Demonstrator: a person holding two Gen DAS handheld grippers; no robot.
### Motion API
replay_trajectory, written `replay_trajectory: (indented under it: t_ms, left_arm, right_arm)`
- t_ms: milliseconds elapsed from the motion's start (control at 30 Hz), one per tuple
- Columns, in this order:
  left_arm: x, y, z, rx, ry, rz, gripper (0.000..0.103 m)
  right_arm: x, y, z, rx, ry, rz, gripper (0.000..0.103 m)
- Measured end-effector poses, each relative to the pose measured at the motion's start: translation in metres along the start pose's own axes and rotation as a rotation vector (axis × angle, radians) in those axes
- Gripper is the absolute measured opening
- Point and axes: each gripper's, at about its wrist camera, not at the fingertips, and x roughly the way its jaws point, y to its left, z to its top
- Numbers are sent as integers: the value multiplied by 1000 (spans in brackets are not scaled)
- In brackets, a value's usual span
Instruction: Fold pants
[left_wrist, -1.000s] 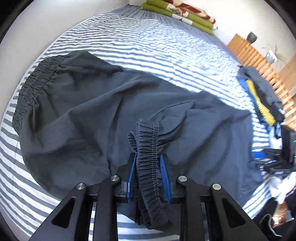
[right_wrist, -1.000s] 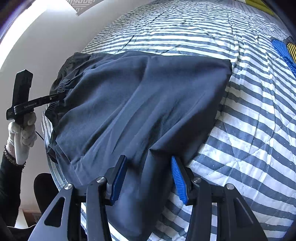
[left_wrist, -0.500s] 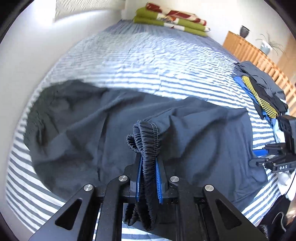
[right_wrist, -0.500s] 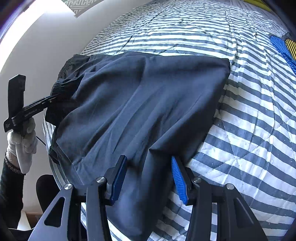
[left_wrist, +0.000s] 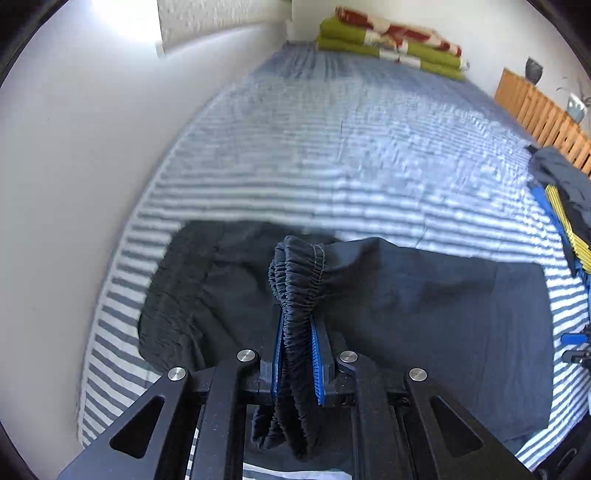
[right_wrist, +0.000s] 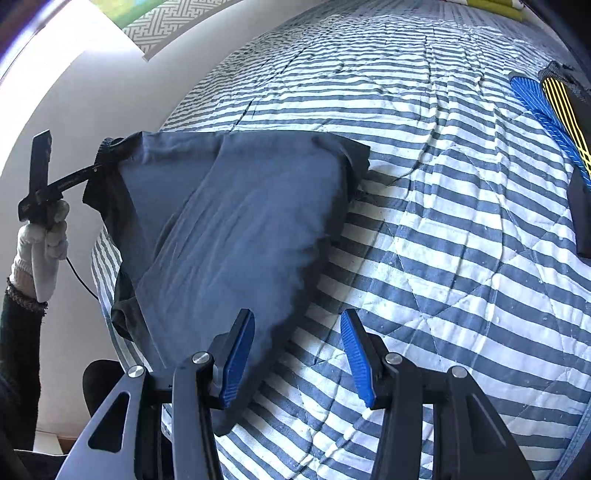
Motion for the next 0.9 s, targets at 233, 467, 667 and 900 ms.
replay_trajectory:
  t_ms: [233, 467, 667, 900]
  left_arm:
    - [3, 29, -16, -94, 38, 96, 44]
    - [-70, -76, -48, 33, -60, -138, 47]
    - [-67, -238, -89, 212, 54, -312, 71]
    - [-18, -362, -130, 426, 144, -96, 71]
  right_arm:
    - [0, -3, 14, -10, -19, 4, 45]
    - [2, -32, 63, 78, -75, 36, 45]
    - [-1, -59, 50, 193, -65, 134, 45]
    - [-36, -82, 23, 175, -112, 123, 45]
